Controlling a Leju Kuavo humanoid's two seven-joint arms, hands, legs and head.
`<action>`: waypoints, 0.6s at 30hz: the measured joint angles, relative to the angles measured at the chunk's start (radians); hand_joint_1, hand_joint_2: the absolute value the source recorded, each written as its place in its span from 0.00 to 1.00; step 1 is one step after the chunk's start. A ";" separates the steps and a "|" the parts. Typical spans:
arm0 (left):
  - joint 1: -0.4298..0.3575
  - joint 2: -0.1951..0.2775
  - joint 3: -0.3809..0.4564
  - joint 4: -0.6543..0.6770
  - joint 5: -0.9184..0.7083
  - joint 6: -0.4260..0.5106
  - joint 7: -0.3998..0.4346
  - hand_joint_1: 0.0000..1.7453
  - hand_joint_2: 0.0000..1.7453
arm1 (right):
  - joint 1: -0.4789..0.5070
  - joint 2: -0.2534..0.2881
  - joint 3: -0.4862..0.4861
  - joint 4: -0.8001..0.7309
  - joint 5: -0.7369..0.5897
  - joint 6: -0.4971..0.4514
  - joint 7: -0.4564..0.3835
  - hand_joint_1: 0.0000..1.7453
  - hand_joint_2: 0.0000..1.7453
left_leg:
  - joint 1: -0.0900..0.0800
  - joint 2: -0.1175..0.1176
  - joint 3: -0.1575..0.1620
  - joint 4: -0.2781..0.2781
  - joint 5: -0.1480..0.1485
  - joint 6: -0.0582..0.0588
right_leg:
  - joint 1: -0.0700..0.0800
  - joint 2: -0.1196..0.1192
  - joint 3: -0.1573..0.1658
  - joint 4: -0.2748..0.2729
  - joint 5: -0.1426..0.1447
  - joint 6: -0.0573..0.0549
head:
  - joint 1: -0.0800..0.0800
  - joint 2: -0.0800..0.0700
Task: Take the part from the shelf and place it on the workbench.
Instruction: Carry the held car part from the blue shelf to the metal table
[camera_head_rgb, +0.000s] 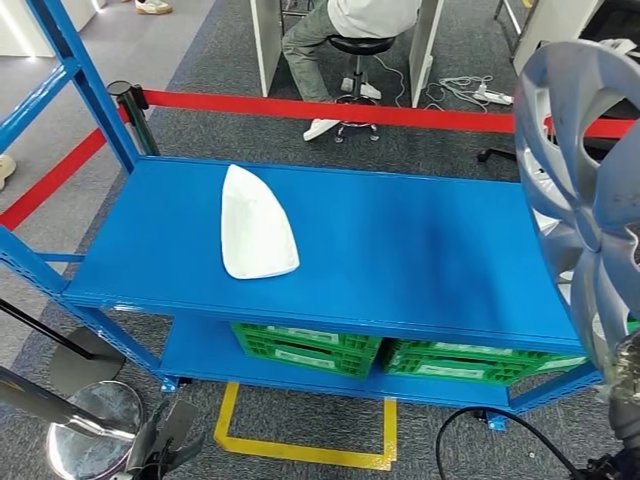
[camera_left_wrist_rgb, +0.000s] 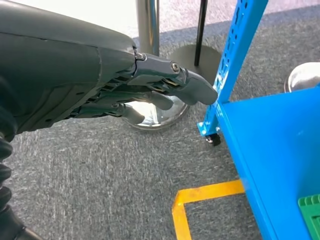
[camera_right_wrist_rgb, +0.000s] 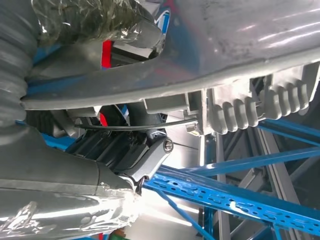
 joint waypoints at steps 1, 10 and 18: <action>0.000 0.000 0.000 0.000 0.000 0.000 0.000 0.00 1.00 | -0.001 -0.001 0.000 0.000 0.000 0.000 0.000 1.00 1.00 | -0.002 0.000 0.000 0.001 -0.001 -0.002 | 0.001 -0.001 0.038 -0.071 0.025 -0.003 | 0.000 0.000; -0.001 0.001 0.000 0.000 0.000 0.002 0.001 0.00 1.00 | -0.002 -0.004 0.000 0.003 -0.006 0.000 0.001 1.00 1.00 | 0.001 0.000 -0.069 0.157 -0.099 -0.048 | -0.001 -0.002 0.076 -0.166 0.059 -0.039 | -0.011 0.000; -0.003 0.003 -0.001 0.000 0.000 0.006 0.005 0.00 1.00 | 0.000 -0.004 -0.001 0.003 -0.037 0.000 -0.006 1.00 1.00 | 0.000 -0.001 0.021 0.024 -0.021 -0.033 | 0.002 -0.001 0.063 -0.162 0.072 -0.029 | -0.011 0.000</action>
